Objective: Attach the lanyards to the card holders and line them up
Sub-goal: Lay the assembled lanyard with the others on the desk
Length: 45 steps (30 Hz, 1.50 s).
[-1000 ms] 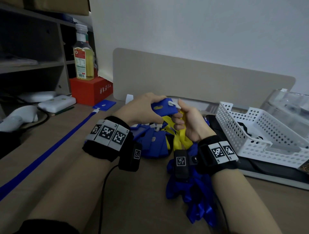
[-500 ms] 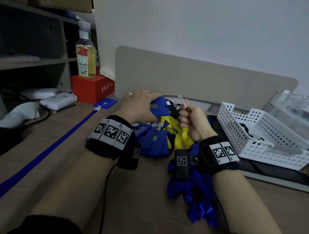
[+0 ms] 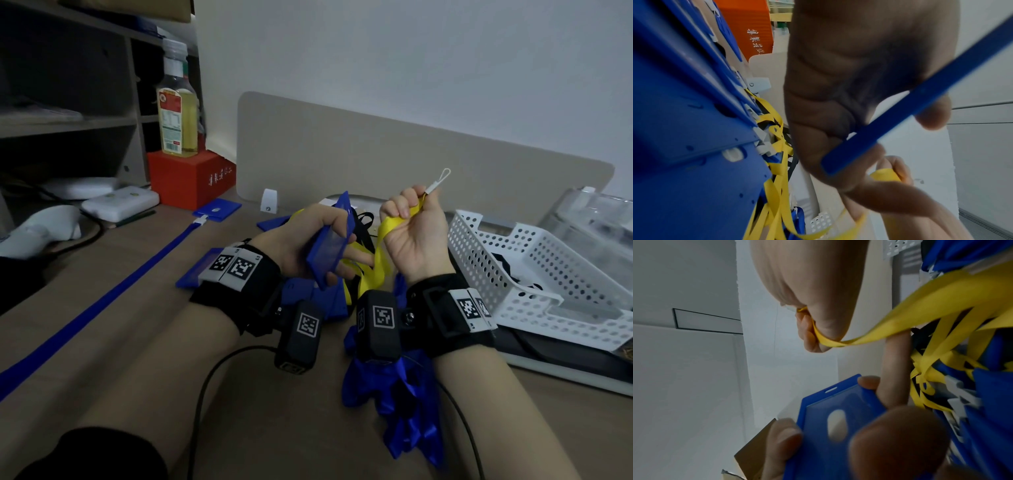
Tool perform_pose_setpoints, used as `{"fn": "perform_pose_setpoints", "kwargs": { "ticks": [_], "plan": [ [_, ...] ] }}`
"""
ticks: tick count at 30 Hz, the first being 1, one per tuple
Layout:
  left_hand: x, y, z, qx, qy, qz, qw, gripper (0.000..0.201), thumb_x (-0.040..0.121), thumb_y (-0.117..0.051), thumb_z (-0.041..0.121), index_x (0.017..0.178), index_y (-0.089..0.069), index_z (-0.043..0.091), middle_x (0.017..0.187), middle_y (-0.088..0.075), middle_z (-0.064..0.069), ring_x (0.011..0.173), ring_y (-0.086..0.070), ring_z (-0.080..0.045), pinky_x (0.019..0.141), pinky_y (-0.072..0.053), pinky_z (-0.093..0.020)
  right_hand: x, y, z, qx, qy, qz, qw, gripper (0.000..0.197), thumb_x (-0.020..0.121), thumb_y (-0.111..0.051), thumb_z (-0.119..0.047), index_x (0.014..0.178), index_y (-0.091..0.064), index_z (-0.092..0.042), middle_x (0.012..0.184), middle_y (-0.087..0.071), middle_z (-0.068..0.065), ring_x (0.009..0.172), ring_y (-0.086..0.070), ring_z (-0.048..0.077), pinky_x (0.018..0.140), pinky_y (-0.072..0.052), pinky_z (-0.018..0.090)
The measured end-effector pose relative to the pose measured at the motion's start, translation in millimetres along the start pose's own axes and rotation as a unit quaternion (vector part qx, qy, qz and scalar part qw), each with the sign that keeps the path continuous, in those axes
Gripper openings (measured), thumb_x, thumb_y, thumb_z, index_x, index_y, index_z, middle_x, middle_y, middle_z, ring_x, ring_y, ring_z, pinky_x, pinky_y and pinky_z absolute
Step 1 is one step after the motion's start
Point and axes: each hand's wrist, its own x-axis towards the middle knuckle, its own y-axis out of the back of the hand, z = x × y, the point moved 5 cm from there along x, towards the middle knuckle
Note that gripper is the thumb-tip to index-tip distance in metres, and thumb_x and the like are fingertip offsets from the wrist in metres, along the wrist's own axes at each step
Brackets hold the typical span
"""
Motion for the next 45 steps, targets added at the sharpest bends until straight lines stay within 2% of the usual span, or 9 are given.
{"fn": "perform_pose_setpoints", "kwargs": {
  "ticks": [8, 14, 20, 26, 28, 30, 34, 39, 45],
  "plan": [
    [2, -7, -1, 0.007, -0.048, 0.007, 0.999, 0.025, 0.065, -0.048, 0.011, 0.090, -0.043, 0.013, 0.127, -0.055, -0.001, 0.073, -0.069, -0.035, 0.053, -0.039, -0.025, 0, 5, 4, 0.027, 0.001, 0.018, 0.999, 0.043, 0.104, -0.028, -0.038, 0.070, -0.041, -0.015, 0.047, -0.032, -0.004, 0.035, -0.028, 0.009, 0.038, -0.031, 0.019],
    [1, -14, -4, 0.033, -0.036, -0.028, 0.998, 0.019, 0.062, -0.051, 0.013, 0.079, -0.042, 0.013, 0.069, -0.053, -0.002, 0.064, -0.062, -0.031, 0.053, -0.038, -0.027, -1, 6, 8, 0.040, -0.005, 0.018, 0.999, 0.044, 0.104, -0.029, -0.038, 0.070, -0.041, -0.015, 0.048, -0.032, -0.004, 0.035, -0.029, 0.010, 0.038, -0.032, 0.020],
    [-1, 1, 4, -0.022, -0.035, -0.034, 0.999, 0.029, 0.060, -0.051, 0.016, 0.086, -0.039, 0.016, 0.075, -0.049, -0.006, 0.051, -0.042, -0.018, 0.051, -0.034, -0.023, 4, 22, -13, -0.113, 0.044, 0.076, 0.990, 0.040, 0.104, -0.027, -0.040, 0.072, -0.041, -0.020, 0.048, -0.033, -0.008, 0.036, -0.024, 0.007, 0.034, -0.021, 0.018],
    [-12, 18, 27, -0.108, -0.126, -0.017, 0.986, 0.017, 0.067, -0.044, 0.020, 0.083, -0.040, 0.017, 0.075, -0.048, -0.003, 0.052, -0.040, -0.016, 0.053, -0.029, -0.024, 0, 32, -22, -0.547, 0.069, 0.123, 0.825, 0.027, 0.102, -0.035, -0.031, 0.083, -0.050, -0.020, 0.066, -0.048, -0.008, 0.046, -0.037, 0.003, 0.041, -0.030, 0.017],
    [-15, 18, 30, -0.116, -0.144, -0.020, 0.983, 0.016, 0.067, -0.043, 0.020, 0.082, -0.039, 0.017, 0.076, -0.048, -0.003, 0.054, -0.040, -0.016, 0.055, -0.028, -0.026, -2, 29, -3, -0.625, -0.032, 0.045, 0.779, 0.031, 0.102, -0.036, -0.035, 0.102, -0.057, -0.012, 0.087, -0.065, 0.000, 0.073, -0.061, 0.013, 0.065, -0.051, 0.026],
    [-15, 15, 31, -0.123, -0.150, -0.025, 0.981, 0.015, 0.068, -0.044, 0.019, 0.082, -0.039, 0.017, 0.077, -0.048, -0.003, 0.056, -0.040, -0.017, 0.055, -0.029, -0.027, -8, 23, 20, -0.611, -0.129, -0.063, 0.779, 0.043, 0.101, -0.029, -0.044, 0.117, -0.056, -0.014, 0.105, -0.071, 0.006, 0.099, -0.067, 0.023, 0.090, -0.053, 0.040],
    [-15, 14, 36, -0.166, -0.175, -0.014, 0.970, 0.017, 0.069, -0.044, 0.018, 0.084, -0.040, 0.014, 0.080, -0.047, -0.005, 0.058, -0.043, -0.018, 0.055, -0.031, -0.027, -29, 13, 37, -0.602, -0.210, -0.168, 0.752, 0.040, 0.103, -0.013, -0.041, 0.114, -0.051, -0.034, 0.096, -0.069, -0.021, 0.089, -0.065, -0.006, 0.072, -0.054, 0.016],
    [-19, 17, 44, -0.189, -0.216, 0.009, 0.958, 0.021, 0.069, -0.045, 0.019, 0.088, -0.037, 0.014, 0.081, -0.047, -0.005, 0.060, -0.044, -0.020, 0.055, -0.032, -0.028, -32, 15, 35, -0.657, -0.172, -0.201, 0.706, 0.018, 0.097, -0.050, -0.033, 0.092, -0.063, -0.022, 0.080, -0.066, -0.004, 0.071, -0.056, 0.013, 0.062, -0.040, 0.024],
    [-23, 32, 50, -0.162, -0.242, 0.120, 0.949, 0.009, 0.077, -0.043, 0.019, 0.077, -0.035, 0.018, 0.072, -0.045, -0.002, 0.057, -0.043, -0.018, 0.055, -0.030, -0.028, -23, 13, 28, -0.633, -0.131, -0.185, 0.740, 0.031, 0.101, -0.045, -0.020, 0.072, -0.050, -0.012, 0.058, -0.051, -0.005, 0.049, -0.046, 0.006, 0.048, -0.038, 0.017]
  ]
}}
